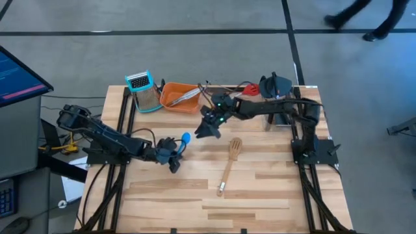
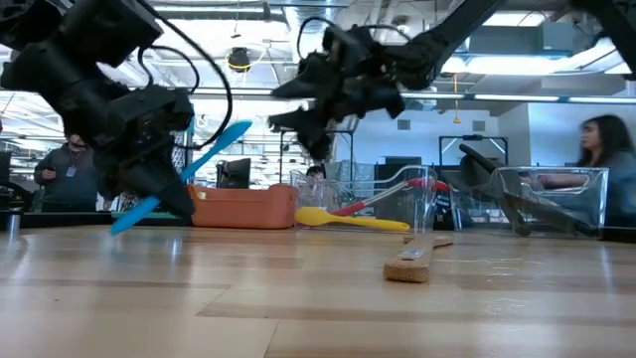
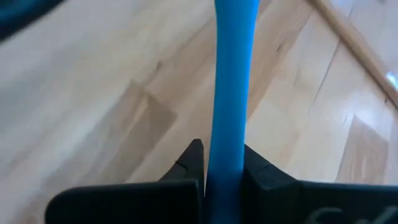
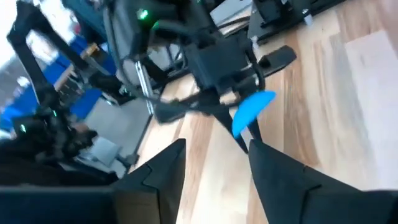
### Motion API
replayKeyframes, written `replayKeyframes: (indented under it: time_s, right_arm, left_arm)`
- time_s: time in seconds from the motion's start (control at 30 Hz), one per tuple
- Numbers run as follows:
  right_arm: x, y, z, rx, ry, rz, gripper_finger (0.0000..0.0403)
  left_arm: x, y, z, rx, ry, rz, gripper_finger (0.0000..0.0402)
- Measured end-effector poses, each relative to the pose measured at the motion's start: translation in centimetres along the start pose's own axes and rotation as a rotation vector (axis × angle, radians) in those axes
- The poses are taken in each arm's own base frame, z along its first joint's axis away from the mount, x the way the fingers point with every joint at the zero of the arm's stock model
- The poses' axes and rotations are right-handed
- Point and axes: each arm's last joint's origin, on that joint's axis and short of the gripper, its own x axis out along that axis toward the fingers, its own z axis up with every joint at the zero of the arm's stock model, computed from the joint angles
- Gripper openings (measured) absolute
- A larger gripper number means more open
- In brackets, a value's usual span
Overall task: Pick & Place Kitchen Items
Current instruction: Put the blue serving spoon into the left transparent bin
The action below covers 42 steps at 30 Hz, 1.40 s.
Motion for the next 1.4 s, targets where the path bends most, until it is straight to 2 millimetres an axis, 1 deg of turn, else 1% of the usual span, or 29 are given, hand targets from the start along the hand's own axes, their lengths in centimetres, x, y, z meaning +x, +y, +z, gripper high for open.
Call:
replayKeyframes:
  time_s: [0.07,0.17,0.33,0.47,0.5,0.63,0.73,0.83,0.93,1.03,1.13,1.3,1.4]
  right_arm:
    - [-1.0,1.1,0.3,-0.062,0.005,-0.021,0.0167]
    - [-2.7,3.2,0.5,-0.160,0.001,-0.039,0.0144]
    - [-5.6,5.9,-0.1,-0.276,-0.032,-0.083,0.0079]
    - [-7.7,7.1,-1.5,-0.311,-0.061,-0.158,0.0016]
    - [-8.1,7.4,-2.0,-0.317,-0.067,-0.175,0.0008]
    - [-9.6,8.0,-3.7,-0.325,-0.125,-0.227,0.0010]
    - [-10.3,8.2,-5.2,-0.349,-0.169,-0.233,0.0002]
    - [-10.9,8.4,-6.6,-0.366,-0.242,-0.217,0.0004]
    - [-11.3,8.2,-8.3,-0.378,-0.301,-0.206,0.0001]
    - [-11.8,8.3,-9.7,-0.379,-0.364,-0.183,0.0002]
    - [-12.3,8.6,-10.6,-0.383,-0.403,-0.162,0.0001]
    - [-12.8,9.9,-11.2,-0.445,-0.456,-0.115,0.0001]
    - [-12.8,10.8,-11.1,-0.466,-0.466,-0.090,0.0001]
  left_arm:
    - [0.0,-0.2,0.5,0.031,-0.034,0.009,0.0015]
    - [0.1,-0.3,1.4,0.077,-0.063,0.027,0.0015]
    - [0.5,-0.2,4.0,0.163,-0.129,0.077,0.0015]
    - [0.7,0.0,6.8,0.247,-0.185,0.118,0.0015]
    - [0.7,0.0,7.5,0.273,-0.200,0.129,0.0015]
    - [0.5,0.2,11.0,0.366,-0.269,0.178,0.0015]
    - [0.1,0.6,13.6,0.423,-0.318,0.227,0.0015]
    - [-0.3,1.3,15.9,0.485,-0.364,0.318,0.0015]
    - [-0.4,2.1,17.7,0.529,-0.390,0.425,0.0015]
    - [0.5,2.9,19.0,0.566,-0.417,0.477,0.0015]
    - [2.2,3.3,20.2,0.629,-0.430,0.502,0.0015]
    - [5.5,3.1,22.5,0.743,-0.408,0.492,0.0015]
    - [7.6,2.9,23.9,0.820,-0.393,0.465,0.0015]
